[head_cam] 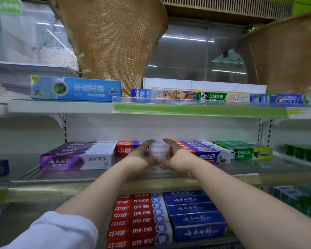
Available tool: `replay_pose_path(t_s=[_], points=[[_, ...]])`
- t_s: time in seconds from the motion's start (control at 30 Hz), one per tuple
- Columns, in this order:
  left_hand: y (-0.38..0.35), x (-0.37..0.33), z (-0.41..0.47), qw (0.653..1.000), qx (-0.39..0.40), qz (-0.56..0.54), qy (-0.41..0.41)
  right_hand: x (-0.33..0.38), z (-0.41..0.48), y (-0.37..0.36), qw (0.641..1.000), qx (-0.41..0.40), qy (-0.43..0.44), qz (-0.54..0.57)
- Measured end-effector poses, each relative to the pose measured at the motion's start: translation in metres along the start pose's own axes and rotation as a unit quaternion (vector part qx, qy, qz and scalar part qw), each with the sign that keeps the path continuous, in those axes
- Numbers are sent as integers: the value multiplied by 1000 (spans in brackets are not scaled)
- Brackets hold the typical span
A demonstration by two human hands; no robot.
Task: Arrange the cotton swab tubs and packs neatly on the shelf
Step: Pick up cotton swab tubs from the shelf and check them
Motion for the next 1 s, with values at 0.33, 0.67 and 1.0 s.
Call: replay_pose_path(t_s=[0.33,0.67,1.0], points=[[10,-9,-19,996,-53,-57,-51,4,-8,2,991,-51,61,104],[60,-25,-104,990,-52,-130,-29,39,-71,-19,971,64,67,219],[149,-12,-210,989,-123,-82,2,103,-127,-100,955,132,149,219]])
Point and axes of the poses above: each hand's wrist, its own z-axis towards the middle knuckle, its own y-axis out of the back of the hand, x = y × z, the point moved 2 cm from there along z, towards the middle knuckle, and after that the axes turned 6 degrees about -x, right-handed, at the moved point
